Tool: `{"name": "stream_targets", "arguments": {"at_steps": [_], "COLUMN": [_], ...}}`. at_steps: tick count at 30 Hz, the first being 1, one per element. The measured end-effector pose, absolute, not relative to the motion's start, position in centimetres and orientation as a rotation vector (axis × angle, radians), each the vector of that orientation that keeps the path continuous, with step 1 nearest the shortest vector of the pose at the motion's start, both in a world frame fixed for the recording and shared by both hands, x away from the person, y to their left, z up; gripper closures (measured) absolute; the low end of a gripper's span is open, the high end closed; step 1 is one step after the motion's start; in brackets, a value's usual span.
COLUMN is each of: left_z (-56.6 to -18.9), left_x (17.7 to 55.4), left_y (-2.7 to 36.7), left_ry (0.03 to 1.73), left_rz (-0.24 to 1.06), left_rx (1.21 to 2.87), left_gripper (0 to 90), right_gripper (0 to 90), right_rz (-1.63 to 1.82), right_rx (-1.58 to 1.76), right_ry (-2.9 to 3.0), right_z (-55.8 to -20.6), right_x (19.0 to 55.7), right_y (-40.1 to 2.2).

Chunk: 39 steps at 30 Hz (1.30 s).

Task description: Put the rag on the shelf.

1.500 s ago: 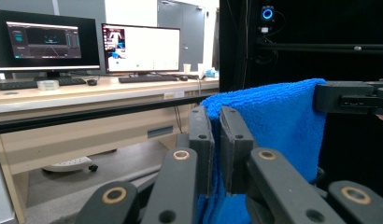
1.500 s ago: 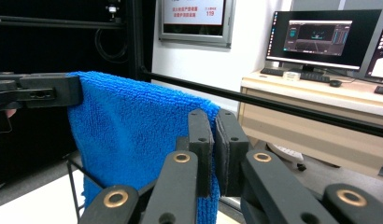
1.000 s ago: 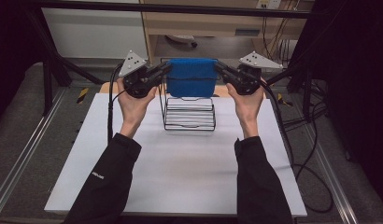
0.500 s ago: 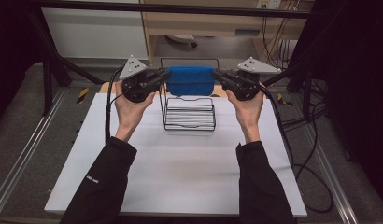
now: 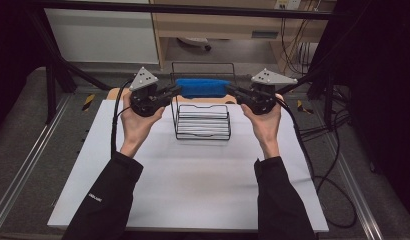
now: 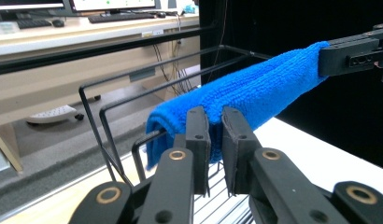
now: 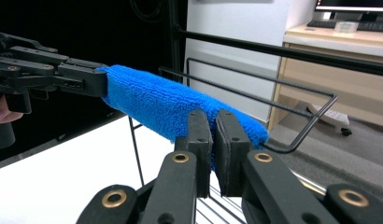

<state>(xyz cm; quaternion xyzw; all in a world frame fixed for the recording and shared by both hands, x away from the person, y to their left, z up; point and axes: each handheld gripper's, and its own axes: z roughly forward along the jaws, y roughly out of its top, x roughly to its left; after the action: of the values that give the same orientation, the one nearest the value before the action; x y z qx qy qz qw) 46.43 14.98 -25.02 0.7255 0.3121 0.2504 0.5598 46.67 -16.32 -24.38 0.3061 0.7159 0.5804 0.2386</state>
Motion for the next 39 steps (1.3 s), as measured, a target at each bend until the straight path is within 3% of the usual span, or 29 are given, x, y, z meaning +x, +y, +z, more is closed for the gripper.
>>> {"name": "stream_targets", "arguments": {"at_steps": [5,10,15,26,33,39], "left_z": [-25.0,-23.7,-22.1,-23.0,-23.7,-24.3], "left_x": [46.4,46.1,46.0,46.9,47.1,47.3], "left_y": [15.2,15.8,16.0,14.8,14.8,14.6], "left_ry": [0.740,0.733,0.734,0.755,0.754,0.761], "left_rz": [0.577,0.572,0.567,0.474,0.461,0.470], "left_rx": [1.722,1.707,1.680,1.812,1.848,1.865], "left_gripper": [79.0,70.8,70.5,88.9,89.9,90.0], "right_gripper": [85.9,85.8,85.8,84.8,82.0,72.4], "right_rz": [1.582,1.587,1.579,1.569,1.559,1.572], "right_rx": [0.844,0.842,0.834,0.817,0.808,0.793], "right_ry": [1.970,1.967,1.974,1.985,1.994,2.000], "right_z": [-24.8,-24.9,-25.2,-25.6,-25.6,-25.6], "right_x": [46.6,46.6,46.5,46.6,46.7,46.4], "right_y": [-16.3,-16.4,-16.3,-16.2,-16.2,-16.2]}}
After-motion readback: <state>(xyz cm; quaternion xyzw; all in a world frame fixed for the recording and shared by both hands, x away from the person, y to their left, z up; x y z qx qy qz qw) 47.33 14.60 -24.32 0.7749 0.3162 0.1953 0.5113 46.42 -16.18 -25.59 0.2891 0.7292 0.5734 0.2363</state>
